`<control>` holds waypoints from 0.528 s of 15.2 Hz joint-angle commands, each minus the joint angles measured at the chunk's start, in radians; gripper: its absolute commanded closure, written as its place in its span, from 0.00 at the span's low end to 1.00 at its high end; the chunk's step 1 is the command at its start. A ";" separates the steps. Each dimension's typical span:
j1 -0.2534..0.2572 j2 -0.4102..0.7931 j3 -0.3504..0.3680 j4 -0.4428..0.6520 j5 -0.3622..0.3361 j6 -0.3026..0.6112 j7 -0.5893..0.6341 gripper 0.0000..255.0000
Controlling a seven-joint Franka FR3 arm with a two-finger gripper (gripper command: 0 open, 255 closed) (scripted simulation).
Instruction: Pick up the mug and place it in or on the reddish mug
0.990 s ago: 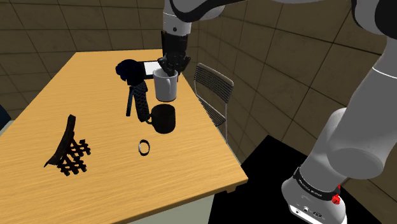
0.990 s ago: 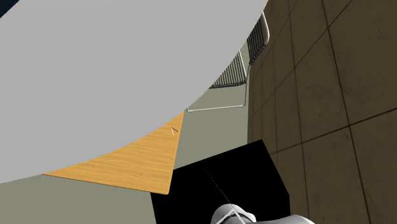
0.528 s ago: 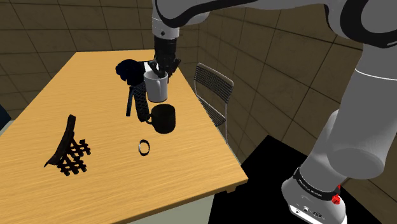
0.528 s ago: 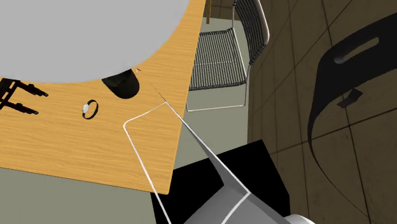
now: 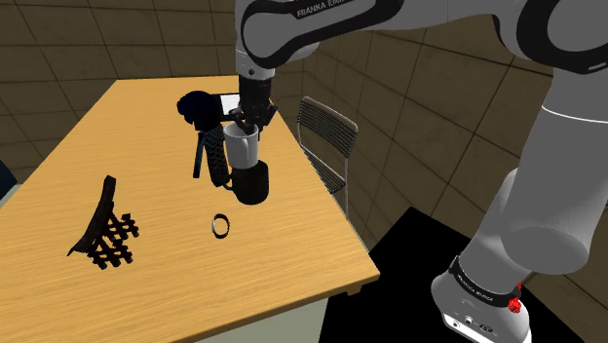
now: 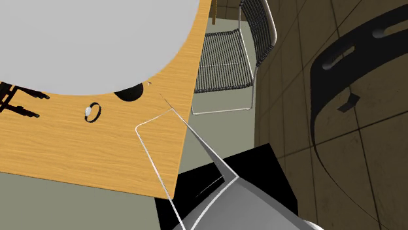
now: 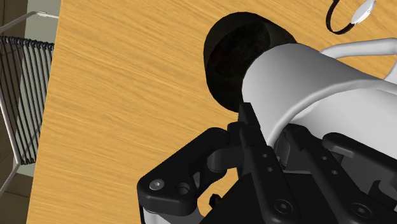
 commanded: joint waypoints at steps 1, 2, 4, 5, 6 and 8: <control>0.000 0.007 0.000 -0.020 -0.001 0.028 0.000 1.00; 0.001 0.010 0.000 -0.030 -0.002 0.040 0.001 1.00; 0.001 0.018 0.000 -0.053 -0.003 0.072 0.001 1.00; 0.001 0.018 0.000 -0.053 -0.003 0.072 0.001 1.00; 0.001 0.018 0.000 -0.053 -0.003 0.072 0.001 1.00; 0.001 0.018 0.000 -0.053 -0.003 0.072 0.001 1.00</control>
